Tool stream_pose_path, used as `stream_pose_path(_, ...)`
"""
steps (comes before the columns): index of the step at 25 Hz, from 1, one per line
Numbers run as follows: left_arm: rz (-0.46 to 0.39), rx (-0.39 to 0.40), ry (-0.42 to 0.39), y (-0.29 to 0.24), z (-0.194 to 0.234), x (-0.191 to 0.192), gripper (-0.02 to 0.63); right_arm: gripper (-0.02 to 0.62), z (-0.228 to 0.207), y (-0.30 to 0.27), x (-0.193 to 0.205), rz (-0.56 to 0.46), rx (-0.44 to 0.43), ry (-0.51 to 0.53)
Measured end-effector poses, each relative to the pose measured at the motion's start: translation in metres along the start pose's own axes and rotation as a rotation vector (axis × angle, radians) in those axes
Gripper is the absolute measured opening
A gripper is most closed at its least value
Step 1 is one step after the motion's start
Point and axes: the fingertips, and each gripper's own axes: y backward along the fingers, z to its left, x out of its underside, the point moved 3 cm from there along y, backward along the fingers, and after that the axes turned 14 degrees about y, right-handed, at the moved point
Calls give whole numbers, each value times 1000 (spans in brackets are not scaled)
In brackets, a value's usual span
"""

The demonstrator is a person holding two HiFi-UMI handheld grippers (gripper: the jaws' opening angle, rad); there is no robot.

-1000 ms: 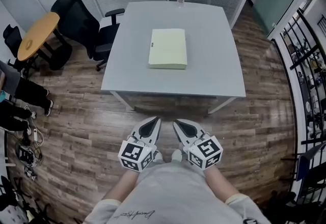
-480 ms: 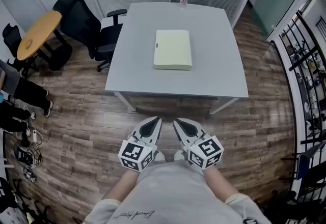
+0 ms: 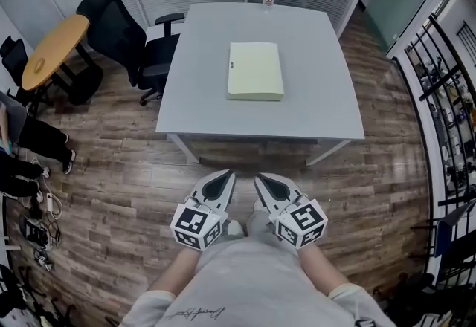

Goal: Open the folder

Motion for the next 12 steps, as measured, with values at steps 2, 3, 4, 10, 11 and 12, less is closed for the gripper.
stream_pose_path(2, 6, 9, 1, -2, 1, 2, 9, 20, -1, -1, 3, 5, 6, -3)
stream_pose_path(3, 10, 14, 1, -5, 0, 3, 9, 20, -2, -2, 4, 6, 7, -4)
stream_pose_path(4, 14, 18, -1, -8, -1, 4, 9, 20, -4, -3, 5, 7, 9, -5)
stream_pose_path(10, 28, 18, 6, -38, 10, 2, 9, 20, -32, -20, 8, -3, 7, -35)
stream_pose_path(11, 25, 15, 12, -45, 14, -1, 8, 20, -38, -26, 7, -13, 5, -29)
stream_pose_path(12, 21, 13, 17, -53, 19, -5, 9, 20, -44, -31, 5, -23, 4, -15)
